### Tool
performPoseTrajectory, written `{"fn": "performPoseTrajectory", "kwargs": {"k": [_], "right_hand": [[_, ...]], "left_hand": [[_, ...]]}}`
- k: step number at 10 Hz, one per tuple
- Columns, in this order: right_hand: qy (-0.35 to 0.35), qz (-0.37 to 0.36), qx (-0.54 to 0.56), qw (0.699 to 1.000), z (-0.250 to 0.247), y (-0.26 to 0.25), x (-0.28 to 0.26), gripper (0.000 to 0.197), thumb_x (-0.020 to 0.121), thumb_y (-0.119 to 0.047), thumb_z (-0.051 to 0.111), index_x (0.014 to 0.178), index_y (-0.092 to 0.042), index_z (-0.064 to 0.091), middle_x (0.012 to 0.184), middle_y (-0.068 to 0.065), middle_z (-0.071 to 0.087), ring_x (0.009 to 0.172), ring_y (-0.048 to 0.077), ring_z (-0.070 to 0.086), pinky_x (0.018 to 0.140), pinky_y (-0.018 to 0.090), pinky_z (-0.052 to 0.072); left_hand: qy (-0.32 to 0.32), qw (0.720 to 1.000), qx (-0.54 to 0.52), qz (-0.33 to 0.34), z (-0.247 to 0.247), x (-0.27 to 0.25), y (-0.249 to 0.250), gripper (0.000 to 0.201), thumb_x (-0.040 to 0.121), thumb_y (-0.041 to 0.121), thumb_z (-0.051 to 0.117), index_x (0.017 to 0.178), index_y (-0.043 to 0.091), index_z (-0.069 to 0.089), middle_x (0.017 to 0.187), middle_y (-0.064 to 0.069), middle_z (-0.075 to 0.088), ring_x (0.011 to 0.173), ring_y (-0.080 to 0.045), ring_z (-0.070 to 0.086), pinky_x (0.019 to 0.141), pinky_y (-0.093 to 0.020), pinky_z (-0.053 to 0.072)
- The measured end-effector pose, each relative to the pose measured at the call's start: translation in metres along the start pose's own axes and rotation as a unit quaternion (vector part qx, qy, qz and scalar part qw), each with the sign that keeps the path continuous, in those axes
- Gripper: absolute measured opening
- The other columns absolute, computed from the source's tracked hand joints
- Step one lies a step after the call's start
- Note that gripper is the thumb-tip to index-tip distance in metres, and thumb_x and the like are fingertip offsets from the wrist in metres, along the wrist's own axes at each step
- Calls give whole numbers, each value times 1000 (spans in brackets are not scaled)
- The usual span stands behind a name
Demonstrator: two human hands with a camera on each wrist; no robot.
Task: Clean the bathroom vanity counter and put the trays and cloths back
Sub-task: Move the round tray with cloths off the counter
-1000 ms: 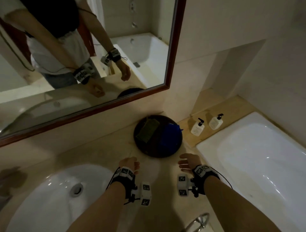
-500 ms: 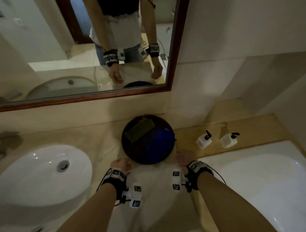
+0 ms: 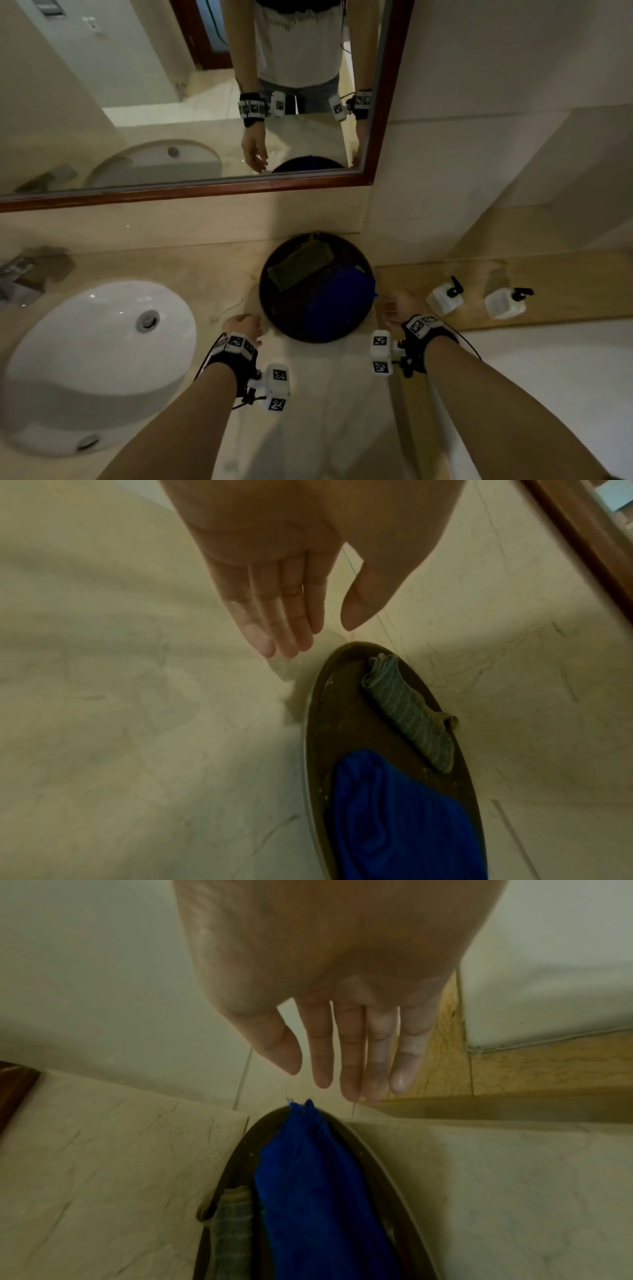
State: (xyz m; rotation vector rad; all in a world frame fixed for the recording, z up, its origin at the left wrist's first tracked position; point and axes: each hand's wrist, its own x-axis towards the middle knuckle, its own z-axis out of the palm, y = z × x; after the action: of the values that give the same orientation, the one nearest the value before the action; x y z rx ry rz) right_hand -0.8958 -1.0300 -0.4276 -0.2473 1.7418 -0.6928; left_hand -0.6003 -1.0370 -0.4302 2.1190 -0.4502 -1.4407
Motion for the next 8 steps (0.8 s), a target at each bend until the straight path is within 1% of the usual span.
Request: {"fn": "performPoseTrajectory", "kwargs": {"k": [1, 2, 3, 4, 5, 6, 7, 8], "right_hand": [[39, 9, -7, 999, 5, -3, 19, 34, 96, -14, 39, 121, 3, 55, 86, 11, 57, 72, 25, 52, 68, 36, 48], [65, -7, -31, 997, 10, -12, 37, 35, 97, -12, 40, 120, 10, 55, 100, 23, 61, 84, 29, 52, 93, 48, 48], [85, -30, -37, 995, 16, -16, 52, 33, 97, -14, 45, 125, 2, 53, 123, 24, 58, 101, 33, 60, 97, 46, 49], [69, -129, -264, 953, 17, -24, 68, 23, 100, -18, 40, 104, -6, 59, 120, 14, 61, 89, 20, 58, 81, 28, 48], [93, -131, -265, 951, 26, -40, 67, 27, 98, -19, 45, 117, -4, 58, 123, 17, 58, 76, 14, 49, 70, 24, 39], [101, -174, -334, 921, 33, -49, 69, 31, 98, -19, 46, 123, -4, 56, 123, 18, 59, 109, 31, 55, 90, 34, 42], [113, -195, -367, 902, 44, -52, 71, 27, 98, -19, 45, 117, -4, 57, 114, 17, 63, 105, 33, 59, 83, 35, 45], [120, -212, -397, 885, 51, -49, 72, 22, 99, -15, 44, 114, -2, 54, 103, 19, 64, 90, 32, 61, 66, 32, 45]], "left_hand": [[9, 998, 61, 19, 1, 22, 2, 20, 91, 12, 57, 107, 1, 63, 91, -20, 69, 88, -34, 67, 85, -48, 55], [24, 987, 153, 50, 10, 36, 7, 13, 87, 15, 57, 78, 9, 64, 89, -22, 70, 82, -35, 67, 79, -46, 57], [28, 967, 243, 71, 16, 35, 16, 17, 82, 22, 59, 77, 9, 68, 82, -15, 69, 78, -33, 64, 63, -29, 46], [25, 961, 262, 83, 24, 33, 24, 14, 81, 26, 60, 84, 12, 63, 79, -10, 65, 80, -31, 62, 66, -30, 47], [41, 958, 275, 77, 28, 41, 28, 30, 81, 27, 62, 106, 11, 59, 99, -16, 66, 90, -34, 62, 72, -33, 49], [44, 949, 302, 82, 27, 47, 29, 32, 84, 28, 59, 110, 11, 55, 102, -16, 65, 88, -32, 61, 68, -30, 43], [39, 944, 315, 93, 27, 54, 25, 32, 84, 30, 59, 110, 13, 53, 100, -15, 65, 84, -32, 60, 69, -32, 48], [40, 941, 322, 98, 26, 58, 25, 29, 83, 28, 60, 106, 14, 53, 99, -15, 65, 86, -34, 62, 72, -35, 52]]}}
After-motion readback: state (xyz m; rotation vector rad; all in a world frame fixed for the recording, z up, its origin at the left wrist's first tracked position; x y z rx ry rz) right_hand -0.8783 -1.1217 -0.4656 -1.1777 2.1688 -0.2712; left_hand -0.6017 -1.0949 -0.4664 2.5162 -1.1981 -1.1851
